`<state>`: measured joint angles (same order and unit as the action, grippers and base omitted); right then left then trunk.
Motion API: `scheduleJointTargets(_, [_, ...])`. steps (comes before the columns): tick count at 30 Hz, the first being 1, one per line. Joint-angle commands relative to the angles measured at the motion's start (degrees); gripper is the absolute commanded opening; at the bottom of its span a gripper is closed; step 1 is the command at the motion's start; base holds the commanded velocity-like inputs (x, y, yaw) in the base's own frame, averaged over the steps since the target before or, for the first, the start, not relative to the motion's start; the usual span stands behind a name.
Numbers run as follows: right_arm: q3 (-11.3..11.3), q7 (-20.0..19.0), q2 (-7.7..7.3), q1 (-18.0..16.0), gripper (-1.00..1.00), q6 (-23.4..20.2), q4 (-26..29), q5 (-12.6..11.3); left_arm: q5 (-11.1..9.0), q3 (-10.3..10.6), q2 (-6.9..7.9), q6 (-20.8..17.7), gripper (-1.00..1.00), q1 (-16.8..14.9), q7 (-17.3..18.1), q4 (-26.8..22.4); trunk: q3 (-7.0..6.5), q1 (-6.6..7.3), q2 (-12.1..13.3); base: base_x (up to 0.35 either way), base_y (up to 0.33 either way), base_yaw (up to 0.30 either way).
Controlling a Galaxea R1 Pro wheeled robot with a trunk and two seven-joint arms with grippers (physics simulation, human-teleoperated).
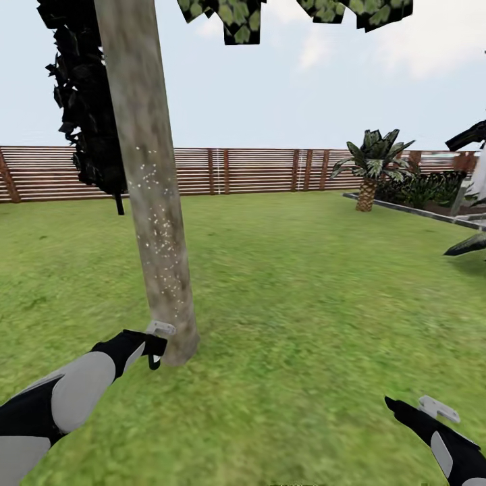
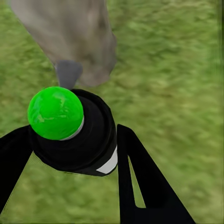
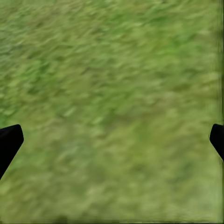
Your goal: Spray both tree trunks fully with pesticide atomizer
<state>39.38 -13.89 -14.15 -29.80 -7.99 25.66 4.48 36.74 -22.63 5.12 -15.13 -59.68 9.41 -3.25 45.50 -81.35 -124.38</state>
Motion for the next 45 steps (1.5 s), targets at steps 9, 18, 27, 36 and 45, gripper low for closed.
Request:
scheduleJointTargets(9, [0.00,0.00,0.00,0.00,1.00,-0.01,0.00,-0.01,0.00,-0.05,0.07,0.02,-1.00,0.00,-0.01,-0.08,0.00,0.00,0.00,0.000,0.259,-0.135])
scheduleJointTargets(18, [0.00,0.12,0.00,0.00,1.00,0.01,-0.04,-0.01,0.00,-0.05,0.07,0.02,-1.00,0.00,-0.01,-0.05,0.00,0.00,0.00,-0.094,0.202,-0.001])
scheduleJointTargets(27, [-0.01,-0.32,0.00,0.00,1.00,0.09,-0.30,1.14,0.00,-0.05,0.07,0.02,-1.00,0.00,-0.01,-0.02,0.00,0.00,0.00,-0.003,0.251,0.000])
scheduleJointTargets(36, [0.00,-0.15,0.00,0.00,1.00,0.08,-0.26,1.15,0.00,-0.05,0.07,0.02,-1.00,0.00,-0.01,-0.02,0.00,0.00,0.00,0.022,0.166,-0.106])
scheduleJointTargets(45, [0.00,0.00,0.00,0.00,1.00,0.08,-0.26,1.14,0.15,0.04,0.03,0.09,-1.00,0.87,-0.19,-0.04,0.00,0.00,0.00,0.049,0.105,-0.090])
